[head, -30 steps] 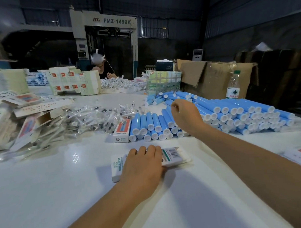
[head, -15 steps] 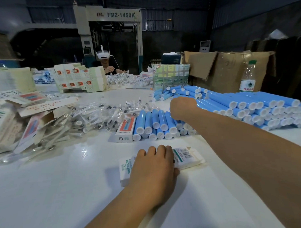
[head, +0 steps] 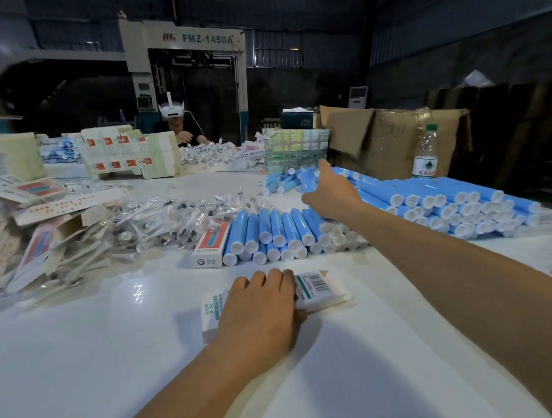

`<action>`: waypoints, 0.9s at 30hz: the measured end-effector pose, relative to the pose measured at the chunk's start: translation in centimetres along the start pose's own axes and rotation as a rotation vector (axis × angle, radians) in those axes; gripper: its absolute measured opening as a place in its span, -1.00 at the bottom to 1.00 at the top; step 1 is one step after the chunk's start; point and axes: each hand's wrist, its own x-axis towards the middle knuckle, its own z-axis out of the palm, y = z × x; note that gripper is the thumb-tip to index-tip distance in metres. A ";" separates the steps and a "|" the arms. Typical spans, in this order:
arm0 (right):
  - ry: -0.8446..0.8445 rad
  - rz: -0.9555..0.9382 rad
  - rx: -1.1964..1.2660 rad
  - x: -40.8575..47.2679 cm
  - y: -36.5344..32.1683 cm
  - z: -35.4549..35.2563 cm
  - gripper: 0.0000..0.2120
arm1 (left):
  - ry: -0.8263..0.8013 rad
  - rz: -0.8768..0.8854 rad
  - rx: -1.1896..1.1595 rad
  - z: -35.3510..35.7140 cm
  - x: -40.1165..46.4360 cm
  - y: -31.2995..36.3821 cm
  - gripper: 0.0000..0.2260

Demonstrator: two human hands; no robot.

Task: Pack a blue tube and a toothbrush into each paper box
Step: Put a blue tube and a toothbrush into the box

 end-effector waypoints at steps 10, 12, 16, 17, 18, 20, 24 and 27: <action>0.259 0.212 1.064 -9.6 7.5 -2.2 -0.01 | 0.111 -0.130 -0.005 -0.2 0.2 -0.2 -0.45; 0.264 0.249 1.181 -10.4 8.1 -1.4 -0.05 | 0.110 -0.137 0.019 -0.3 0.3 0.1 -0.44; 0.317 0.236 1.250 -10.5 7.9 -0.4 -0.13 | 0.107 -0.171 0.021 -0.5 0.2 0.2 -0.41; 0.329 0.236 1.262 -10.5 7.9 -0.4 -0.15 | 0.111 -0.173 0.017 -0.5 0.1 0.2 -0.41; 0.333 0.238 1.276 -10.4 7.8 -0.3 -0.16 | 0.113 -0.166 0.013 -0.6 0.1 0.3 -0.41; 0.317 0.232 1.276 -10.6 7.7 0.0 -0.19 | 0.115 -0.142 0.008 -0.6 0.0 0.6 -0.42; 0.260 0.175 1.169 -11.6 6.9 1.1 -0.38 | 0.119 -0.121 0.015 -0.5 0.0 0.8 -0.43; 0.282 0.202 1.155 -11.9 6.6 1.1 -0.51 | 0.124 -0.147 -0.001 -0.7 -0.1 0.6 -0.42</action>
